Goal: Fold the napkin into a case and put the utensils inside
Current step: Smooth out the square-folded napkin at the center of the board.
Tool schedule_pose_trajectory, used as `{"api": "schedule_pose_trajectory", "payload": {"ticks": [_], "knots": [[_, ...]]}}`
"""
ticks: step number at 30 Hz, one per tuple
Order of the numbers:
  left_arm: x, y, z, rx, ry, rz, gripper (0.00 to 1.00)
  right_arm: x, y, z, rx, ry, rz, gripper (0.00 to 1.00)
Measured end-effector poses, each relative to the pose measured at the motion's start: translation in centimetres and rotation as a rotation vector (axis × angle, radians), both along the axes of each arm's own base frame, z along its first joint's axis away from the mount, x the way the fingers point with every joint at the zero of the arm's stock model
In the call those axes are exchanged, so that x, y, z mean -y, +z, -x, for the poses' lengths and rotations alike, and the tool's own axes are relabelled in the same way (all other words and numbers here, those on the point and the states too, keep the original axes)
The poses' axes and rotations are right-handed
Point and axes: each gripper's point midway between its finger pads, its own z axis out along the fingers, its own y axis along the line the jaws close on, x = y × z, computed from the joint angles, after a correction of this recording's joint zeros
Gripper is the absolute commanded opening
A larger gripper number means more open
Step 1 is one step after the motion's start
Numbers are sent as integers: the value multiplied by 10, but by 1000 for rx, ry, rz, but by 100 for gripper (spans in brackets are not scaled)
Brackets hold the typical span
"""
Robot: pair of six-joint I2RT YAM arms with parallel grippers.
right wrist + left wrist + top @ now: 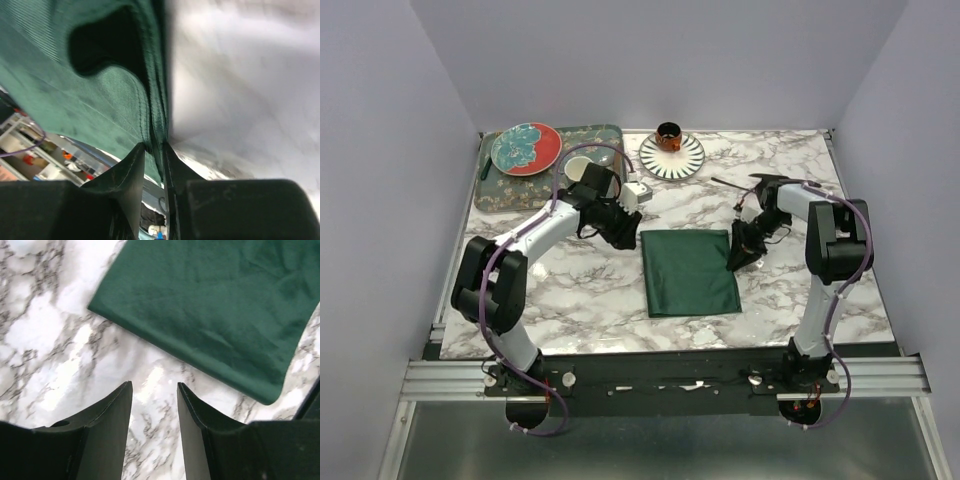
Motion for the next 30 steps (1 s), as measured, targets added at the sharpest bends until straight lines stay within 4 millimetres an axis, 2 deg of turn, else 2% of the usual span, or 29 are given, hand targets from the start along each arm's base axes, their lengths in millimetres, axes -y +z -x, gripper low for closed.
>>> {"api": "schedule_pose_trajectory", "payload": {"ticks": [3, 6, 8, 11, 13, 15, 18, 22, 30], "knots": [[-16, 0, -9, 37, -5, -22, 53, -8, 0, -11, -2, -12, -32, 40], [-15, 3, -1, 126, -84, -58, 53, -13, 2, -14, -4, -14, -55, 43], [-1, 7, 20, 212, -179, -87, 53, -14, 2, -14, -3, -13, -59, 44], [33, 6, 66, 357, -366, -131, 52, -15, 3, -11, -3, -14, -64, 44], [54, -2, 94, 443, -488, -164, 51, -14, 4, -9, -2, -13, -61, 44], [61, -11, 108, 497, -551, -208, 50, -14, 5, -8, 1, -13, -59, 44], [65, -22, 120, 579, -614, -275, 50, -13, 5, -9, 6, -12, -52, 44], [72, -26, 126, 670, -662, -333, 50, -12, 5, -9, 6, -14, -46, 44], [81, -35, 145, 721, -758, -365, 51, -12, 5, -9, 4, -16, -45, 44]]}}
